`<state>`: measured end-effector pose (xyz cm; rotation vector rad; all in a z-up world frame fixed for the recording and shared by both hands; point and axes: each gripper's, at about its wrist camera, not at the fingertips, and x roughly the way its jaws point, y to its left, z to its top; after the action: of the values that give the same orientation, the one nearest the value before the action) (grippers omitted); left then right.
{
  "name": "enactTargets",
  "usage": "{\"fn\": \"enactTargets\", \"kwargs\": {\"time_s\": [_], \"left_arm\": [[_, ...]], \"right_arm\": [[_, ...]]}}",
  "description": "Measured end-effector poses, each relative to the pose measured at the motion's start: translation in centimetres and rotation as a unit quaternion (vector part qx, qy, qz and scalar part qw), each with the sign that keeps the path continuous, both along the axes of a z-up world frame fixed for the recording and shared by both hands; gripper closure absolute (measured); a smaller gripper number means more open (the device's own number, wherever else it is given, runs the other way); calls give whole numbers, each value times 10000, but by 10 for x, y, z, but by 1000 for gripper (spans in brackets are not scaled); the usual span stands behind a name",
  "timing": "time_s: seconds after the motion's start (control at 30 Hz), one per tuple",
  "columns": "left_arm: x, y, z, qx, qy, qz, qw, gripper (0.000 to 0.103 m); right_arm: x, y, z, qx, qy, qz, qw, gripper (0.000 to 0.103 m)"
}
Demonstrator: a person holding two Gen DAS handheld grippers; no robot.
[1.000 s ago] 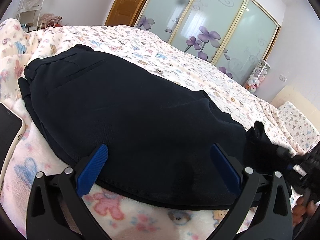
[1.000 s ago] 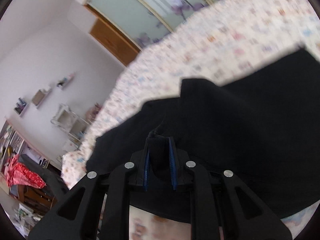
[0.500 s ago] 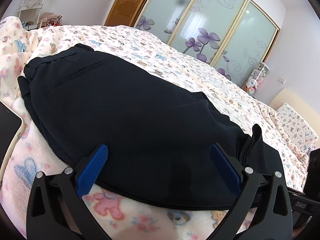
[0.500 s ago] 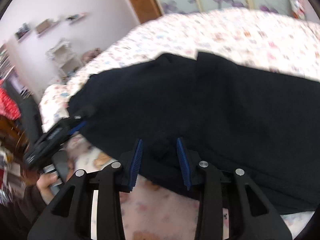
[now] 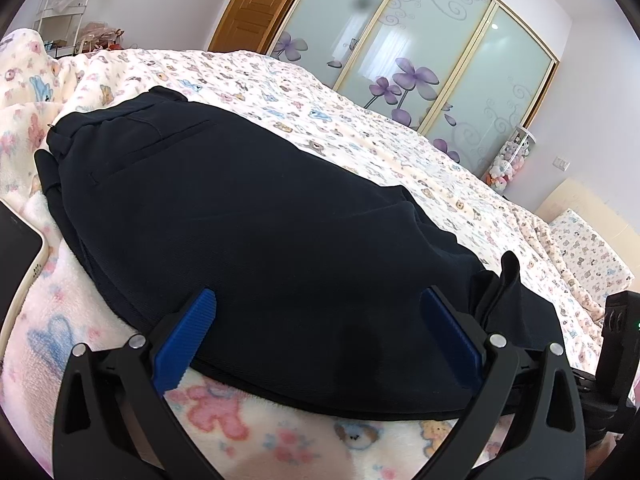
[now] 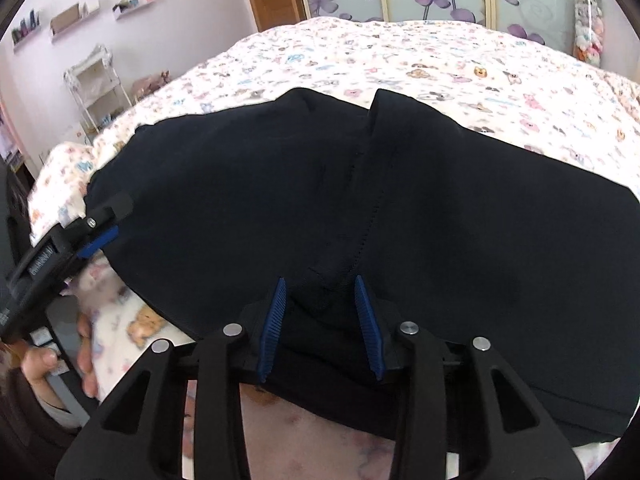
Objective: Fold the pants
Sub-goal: 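Grasp the trouser fabric near the new fold with the right tool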
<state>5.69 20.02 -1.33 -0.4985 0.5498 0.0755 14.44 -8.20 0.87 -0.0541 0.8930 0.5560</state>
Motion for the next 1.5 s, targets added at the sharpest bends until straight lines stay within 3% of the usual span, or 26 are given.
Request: {"fn": "enactTargets", "kwargs": {"time_s": [0.1,0.13,0.17,0.2,0.23,0.33,0.4,0.43,0.47,0.6,0.67,0.73,0.8,0.83,0.87,1.3,1.43,1.47,1.5], "left_arm": [[0,0,0,-2,-5,-7,10000,2],[0,1,0,-8,-10,-8,10000,2],[0,1,0,-18,-15,-12,10000,2],[0,1,0,-36,-26,-17,10000,2],[0,2,-1,-45,-33,-20,10000,2],[-1,3,-1,-60,-47,-21,10000,2],[-1,3,-1,-56,-45,-20,10000,2],[-1,3,-1,-58,-44,-23,10000,2],[-1,3,-1,-61,-47,-26,10000,2],[-1,4,-1,-76,-53,-33,10000,2],[-2,5,-1,-108,-77,-45,9999,2],[-2,6,-1,-158,-112,-55,9998,2],[-2,5,-1,-145,-106,-50,9998,2],[-2,5,-1,-142,-105,-49,9998,2],[-2,6,-1,-147,-110,-50,9998,2],[-2,7,-1,-162,-121,-57,9998,2],[-2,7,-2,-166,-125,-62,9998,2],[-2,7,-2,-174,-131,-63,9997,2],[-2,7,-2,-176,-132,-63,9997,2]], "right_arm": [[1,1,-4,-68,26,34,10000,64],[1,1,-4,-75,30,13,10000,68],[3,2,-3,-100,-24,-60,9999,83],[3,0,-1,-64,-34,-108,9999,84],[4,-2,2,92,-11,-139,9999,92],[1,-9,20,653,-167,-207,9975,92],[-7,-7,37,944,-391,-82,9947,92],[-10,-4,43,1064,-432,44,9934,100],[-13,2,47,1243,-364,296,9911,102],[-19,38,24,-69,-443,546,9975,101],[-27,31,19,58,-514,488,9975,101],[-36,18,27,144,-865,362,9955,101],[-38,3,34,259,-1030,219,9941,91],[-36,-6,35,211,-1066,111,9940,73],[-33,-7,35,96,-1082,45,9941,63],[-19,19,-5,-1015,-775,362,9911,63],[-22,23,-3,-1013,-798,388,9909,82],[-21,20,0,-840,-778,370,9927,91],[-19,16,4,-619,-733,315,9949,92]]}}
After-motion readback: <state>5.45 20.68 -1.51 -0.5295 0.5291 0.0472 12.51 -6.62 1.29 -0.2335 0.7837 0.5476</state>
